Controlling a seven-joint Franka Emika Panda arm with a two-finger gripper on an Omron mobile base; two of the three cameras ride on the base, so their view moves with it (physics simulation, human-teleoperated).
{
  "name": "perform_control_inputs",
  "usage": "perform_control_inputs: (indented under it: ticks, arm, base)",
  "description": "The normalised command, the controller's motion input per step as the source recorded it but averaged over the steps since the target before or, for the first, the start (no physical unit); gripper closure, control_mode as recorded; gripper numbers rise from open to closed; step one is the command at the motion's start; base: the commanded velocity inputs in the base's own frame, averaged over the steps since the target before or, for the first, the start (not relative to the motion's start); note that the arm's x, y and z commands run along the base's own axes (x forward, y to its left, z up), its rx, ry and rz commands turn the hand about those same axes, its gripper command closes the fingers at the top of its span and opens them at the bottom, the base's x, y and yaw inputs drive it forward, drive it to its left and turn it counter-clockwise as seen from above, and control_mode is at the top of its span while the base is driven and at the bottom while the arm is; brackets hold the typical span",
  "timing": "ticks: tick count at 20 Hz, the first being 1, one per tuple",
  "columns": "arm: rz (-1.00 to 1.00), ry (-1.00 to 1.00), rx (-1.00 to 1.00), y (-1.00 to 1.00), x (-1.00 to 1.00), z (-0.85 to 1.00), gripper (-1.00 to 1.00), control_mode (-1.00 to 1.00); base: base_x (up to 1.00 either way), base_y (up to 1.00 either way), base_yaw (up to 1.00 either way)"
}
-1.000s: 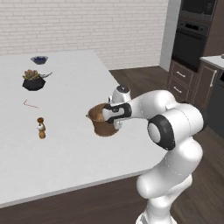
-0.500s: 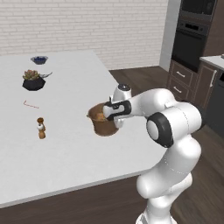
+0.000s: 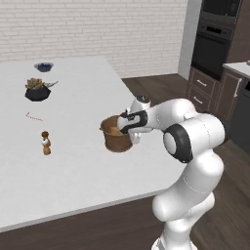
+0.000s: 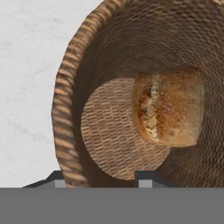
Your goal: Open the cabinet, pick up the bread from the cabinet and place it in the basket. Then move the basket to the dining counter.
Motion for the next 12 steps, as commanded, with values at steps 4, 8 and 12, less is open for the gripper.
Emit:
perform_control_inputs:
  ticks: [4, 8, 12]
  arm:
    - [0.00, 0.00, 0.12, -0.04, -0.03, 0.11, -1.00, -1.00]
    - [-0.01, 0.00, 0.12, 0.00, -0.16, 0.84, -1.00, -1.00]
    - [-0.10, 0.00, 0.09, -0.10, -0.96, 0.79, -1.00, -1.00]
  base:
    - [0.00, 0.00, 0.00]
    - [0.00, 0.00, 0.00]
    - [0.00, 0.00, 0.00]
